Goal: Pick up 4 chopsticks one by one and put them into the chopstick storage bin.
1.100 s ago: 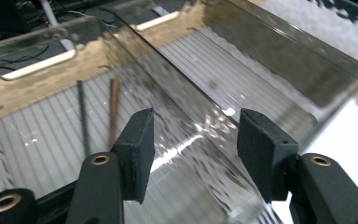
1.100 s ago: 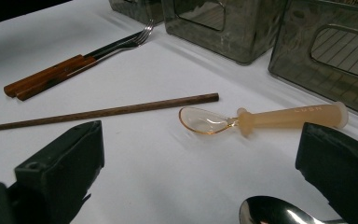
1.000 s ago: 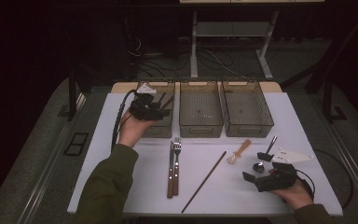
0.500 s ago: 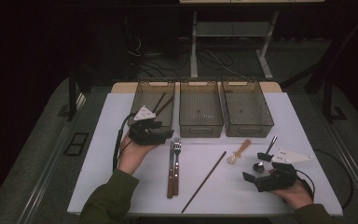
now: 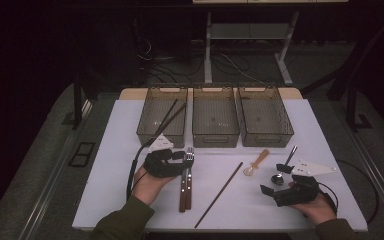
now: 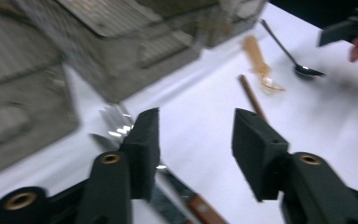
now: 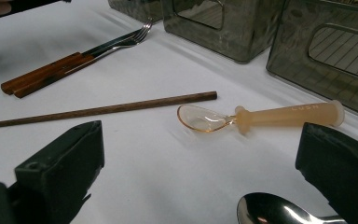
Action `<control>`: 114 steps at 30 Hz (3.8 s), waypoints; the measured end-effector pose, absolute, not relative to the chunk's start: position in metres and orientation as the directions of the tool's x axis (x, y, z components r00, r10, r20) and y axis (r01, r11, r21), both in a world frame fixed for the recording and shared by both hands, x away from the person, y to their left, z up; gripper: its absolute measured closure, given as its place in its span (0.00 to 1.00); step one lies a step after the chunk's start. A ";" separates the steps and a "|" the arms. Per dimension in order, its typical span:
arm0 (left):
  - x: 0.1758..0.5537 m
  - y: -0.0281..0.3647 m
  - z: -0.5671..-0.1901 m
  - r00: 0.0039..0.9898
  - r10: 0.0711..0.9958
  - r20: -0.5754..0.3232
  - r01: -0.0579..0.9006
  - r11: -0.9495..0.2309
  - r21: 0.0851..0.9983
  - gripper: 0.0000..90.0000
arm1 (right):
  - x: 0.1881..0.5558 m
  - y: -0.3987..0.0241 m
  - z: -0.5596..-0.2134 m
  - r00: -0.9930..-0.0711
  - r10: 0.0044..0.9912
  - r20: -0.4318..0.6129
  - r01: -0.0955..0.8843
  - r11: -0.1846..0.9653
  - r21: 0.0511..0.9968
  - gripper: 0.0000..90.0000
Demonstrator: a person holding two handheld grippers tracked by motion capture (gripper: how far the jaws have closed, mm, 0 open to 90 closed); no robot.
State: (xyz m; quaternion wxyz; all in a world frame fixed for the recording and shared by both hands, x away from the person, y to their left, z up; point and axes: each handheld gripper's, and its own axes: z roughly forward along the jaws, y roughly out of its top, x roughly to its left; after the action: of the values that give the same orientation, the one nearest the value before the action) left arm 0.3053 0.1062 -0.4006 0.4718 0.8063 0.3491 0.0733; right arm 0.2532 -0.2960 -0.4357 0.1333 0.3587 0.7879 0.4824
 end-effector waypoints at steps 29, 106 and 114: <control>0.276 0.025 -0.433 0.877 0.451 -0.167 0.422 -0.553 0.719 0.79 | 0.254 -0.295 -0.437 -0.708 0.694 0.133 0.438 0.284 0.853 0.02; 0.318 0.059 -0.393 0.838 0.493 -0.235 0.472 -0.436 0.766 0.94 | 0.256 -0.294 -0.437 -0.711 0.692 0.129 0.436 0.289 0.852 0.02; 0.331 0.076 -0.382 0.849 0.490 -0.200 0.447 -0.461 0.767 0.95 | 0.256 -0.294 -0.437 -0.710 0.692 0.133 0.438 0.286 0.852 0.02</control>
State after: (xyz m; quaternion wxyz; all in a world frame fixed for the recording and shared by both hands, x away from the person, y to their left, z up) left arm 0.3312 0.0760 -0.3817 0.4408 0.8544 0.2741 0.0246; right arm 0.2557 -0.2943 -0.4373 0.1324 0.3572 0.7909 0.4789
